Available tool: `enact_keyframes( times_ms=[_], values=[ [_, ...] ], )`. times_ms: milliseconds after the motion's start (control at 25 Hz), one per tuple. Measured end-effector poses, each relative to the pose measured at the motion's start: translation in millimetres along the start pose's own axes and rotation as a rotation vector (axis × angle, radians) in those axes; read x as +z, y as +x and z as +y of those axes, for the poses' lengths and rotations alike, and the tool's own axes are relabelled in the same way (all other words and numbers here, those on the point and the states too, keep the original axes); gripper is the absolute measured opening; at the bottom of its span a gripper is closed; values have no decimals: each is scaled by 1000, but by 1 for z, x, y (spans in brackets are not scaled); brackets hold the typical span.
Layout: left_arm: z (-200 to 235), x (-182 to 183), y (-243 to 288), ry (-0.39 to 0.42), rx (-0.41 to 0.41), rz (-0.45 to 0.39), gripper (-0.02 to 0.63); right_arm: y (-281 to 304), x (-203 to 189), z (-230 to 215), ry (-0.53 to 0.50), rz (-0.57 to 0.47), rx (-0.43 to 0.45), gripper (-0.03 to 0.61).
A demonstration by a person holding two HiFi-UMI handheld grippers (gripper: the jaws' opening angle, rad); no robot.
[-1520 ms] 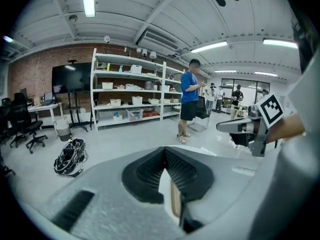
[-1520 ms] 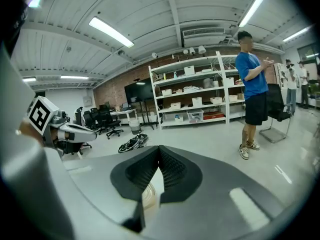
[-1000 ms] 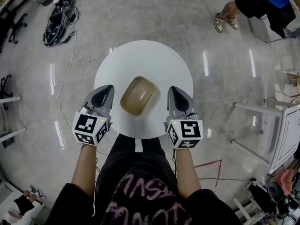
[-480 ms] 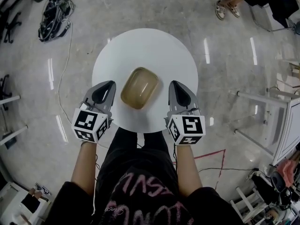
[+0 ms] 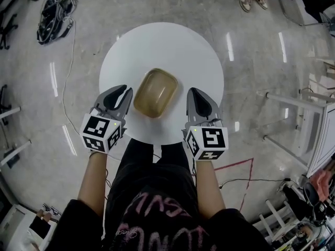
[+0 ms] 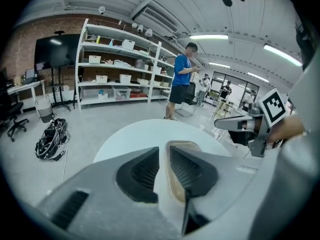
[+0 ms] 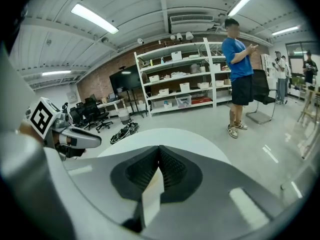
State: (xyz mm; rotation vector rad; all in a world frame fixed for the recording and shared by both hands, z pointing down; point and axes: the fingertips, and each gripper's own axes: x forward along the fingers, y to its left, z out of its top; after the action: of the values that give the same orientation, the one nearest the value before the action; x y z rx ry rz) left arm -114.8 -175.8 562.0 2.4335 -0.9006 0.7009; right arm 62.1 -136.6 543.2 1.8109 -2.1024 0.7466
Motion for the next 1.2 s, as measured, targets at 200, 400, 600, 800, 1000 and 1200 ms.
enact_keyframes(
  times_ms=[200, 400, 600, 800, 1000, 1200],
  values=[
    [1, -13, 17, -25, -43, 42, 121, 1, -10, -3, 6, 19, -9, 12],
    [5, -20, 34, -32, -87, 78, 159, 2, -17, -8, 13, 36, -27, 12],
    [8, -29, 51, -61, -118, 108, 170, 2, -25, -16, 17, 51, -42, 12],
    [10, -36, 61, -101, -150, 126, 171, 2, -31, -22, 20, 66, -57, 12],
    [7, -40, 68, -146, -200, 128, 164, 3, -36, -27, 21, 81, -68, 12],
    [3, -39, 74, -133, -235, 131, 60, 8, -41, -29, 25, 93, -74, 12]
  ],
)
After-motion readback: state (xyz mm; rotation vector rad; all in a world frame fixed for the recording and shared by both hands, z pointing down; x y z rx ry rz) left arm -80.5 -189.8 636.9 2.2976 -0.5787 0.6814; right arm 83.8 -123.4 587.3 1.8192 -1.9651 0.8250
